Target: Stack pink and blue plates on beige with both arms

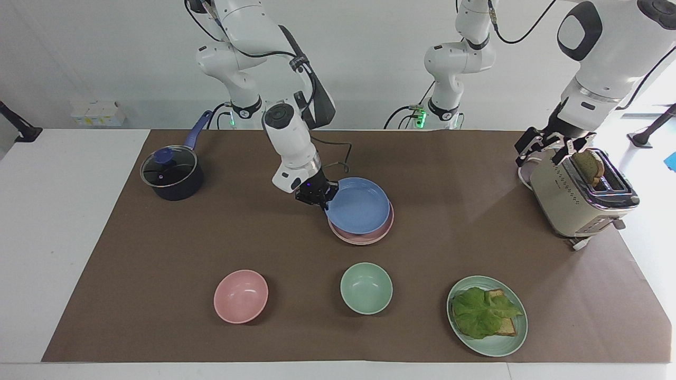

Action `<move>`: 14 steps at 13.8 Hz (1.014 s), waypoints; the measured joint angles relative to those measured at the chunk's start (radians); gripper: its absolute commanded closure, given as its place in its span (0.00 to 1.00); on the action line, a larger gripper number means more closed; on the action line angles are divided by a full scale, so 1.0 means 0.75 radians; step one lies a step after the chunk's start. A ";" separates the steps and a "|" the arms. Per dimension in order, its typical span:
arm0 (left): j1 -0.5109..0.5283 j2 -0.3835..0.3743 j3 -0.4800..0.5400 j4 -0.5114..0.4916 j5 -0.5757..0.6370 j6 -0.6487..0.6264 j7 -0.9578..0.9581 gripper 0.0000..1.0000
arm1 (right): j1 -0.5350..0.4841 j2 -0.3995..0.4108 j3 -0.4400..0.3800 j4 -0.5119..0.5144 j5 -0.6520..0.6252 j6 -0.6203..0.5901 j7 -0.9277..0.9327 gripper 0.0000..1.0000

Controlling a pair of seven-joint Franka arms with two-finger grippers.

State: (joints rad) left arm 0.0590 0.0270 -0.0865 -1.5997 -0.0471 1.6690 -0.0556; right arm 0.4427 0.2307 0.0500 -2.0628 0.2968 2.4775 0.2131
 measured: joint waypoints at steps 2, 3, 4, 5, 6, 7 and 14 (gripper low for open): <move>0.000 0.000 0.000 0.000 0.000 0.000 0.000 0.00 | 0.003 0.006 0.000 0.001 0.000 0.001 0.000 1.00; 0.000 0.000 0.000 0.000 0.000 0.000 0.000 0.00 | 0.003 0.006 -0.001 0.002 0.000 0.002 0.000 1.00; 0.000 0.000 0.000 0.000 0.000 0.000 0.000 0.00 | 0.003 0.007 -0.002 0.004 0.000 0.005 0.000 1.00; 0.000 0.000 0.000 0.000 0.000 0.000 0.000 0.00 | 0.003 0.007 -0.003 0.007 0.000 0.017 0.000 1.00; 0.000 0.000 0.000 0.000 0.000 0.000 0.000 0.00 | 0.003 0.009 -0.004 0.010 0.000 0.028 0.001 1.00; 0.000 0.000 0.000 0.000 0.000 0.000 0.000 0.00 | 0.003 0.011 -0.004 0.013 0.000 0.031 0.001 1.00; 0.000 0.000 0.000 0.000 0.000 0.000 0.000 0.00 | 0.003 0.037 -0.005 0.026 0.045 0.065 0.003 0.92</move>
State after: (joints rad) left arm 0.0590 0.0270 -0.0865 -1.5997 -0.0471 1.6690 -0.0556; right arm 0.4446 0.2584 0.0466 -2.0433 0.3307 2.5266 0.2151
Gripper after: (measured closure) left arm 0.000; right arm 0.956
